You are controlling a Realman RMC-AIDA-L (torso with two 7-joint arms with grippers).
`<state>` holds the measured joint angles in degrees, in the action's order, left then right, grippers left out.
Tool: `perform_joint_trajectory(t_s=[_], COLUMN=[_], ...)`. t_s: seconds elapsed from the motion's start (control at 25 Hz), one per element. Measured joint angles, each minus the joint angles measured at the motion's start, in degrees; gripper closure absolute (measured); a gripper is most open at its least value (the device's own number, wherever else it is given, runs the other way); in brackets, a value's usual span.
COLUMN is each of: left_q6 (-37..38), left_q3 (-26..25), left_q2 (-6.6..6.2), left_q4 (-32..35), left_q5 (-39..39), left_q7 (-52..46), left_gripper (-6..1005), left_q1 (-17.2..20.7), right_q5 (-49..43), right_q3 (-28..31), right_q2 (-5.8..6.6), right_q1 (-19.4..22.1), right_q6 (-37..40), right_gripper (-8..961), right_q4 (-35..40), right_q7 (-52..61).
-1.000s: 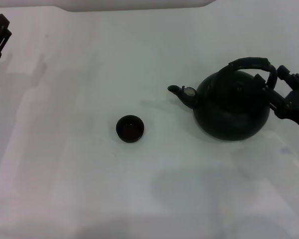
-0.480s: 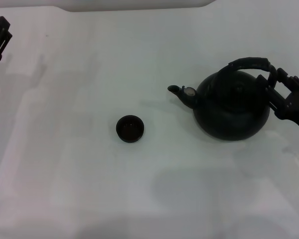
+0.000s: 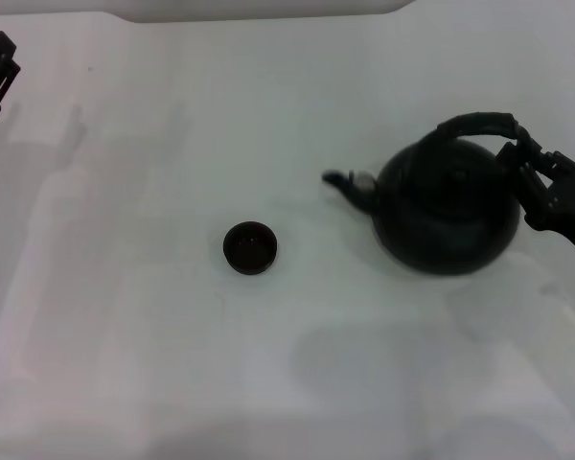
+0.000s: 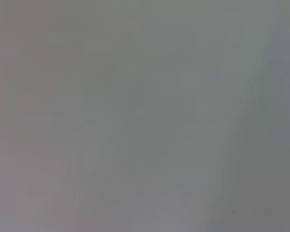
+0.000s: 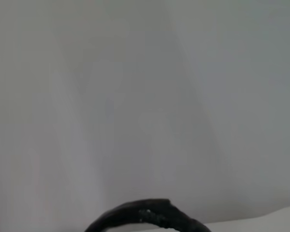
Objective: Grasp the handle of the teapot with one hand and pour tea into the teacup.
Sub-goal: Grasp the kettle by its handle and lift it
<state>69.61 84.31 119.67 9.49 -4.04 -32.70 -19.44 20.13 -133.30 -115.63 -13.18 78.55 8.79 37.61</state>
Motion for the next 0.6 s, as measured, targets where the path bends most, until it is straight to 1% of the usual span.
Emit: perform_joint_trajectory(t_s=[0.2, 0.32, 0.48, 0.6], left_q6=[0.0, 0.0, -0.1, 0.0], left_q3=[0.0, 0.2, 0.2, 0.2], left_q2=[-0.11, -0.08, -0.03, -0.04], left_q4=[0.0, 0.0, 0.0, 0.0], left_q5=[0.1, 0.1, 0.1, 0.1], left_q7=[-0.1, -0.1, -0.5, -1.2], left_gripper=[106, 106, 106, 106], left_q1=[0.0, -0.1, -0.1, 0.0], right_q5=[0.0, 0.0, 0.0, 0.0], right_q3=[-0.1, 0.2, 0.4, 0.4], right_q2=[-0.03, -0.03, 0.04, 0.1], right_q1=[-0.4, -0.5, -1.3, -3.0], right_q6=[0.1, 0.3, 0.7, 0.7], right_gripper=[681, 751, 757, 759], right_q4=[0.2, 0.8, 1.8, 2.3], right_q7=[-0.1, -0.1, -0.3, -1.9])
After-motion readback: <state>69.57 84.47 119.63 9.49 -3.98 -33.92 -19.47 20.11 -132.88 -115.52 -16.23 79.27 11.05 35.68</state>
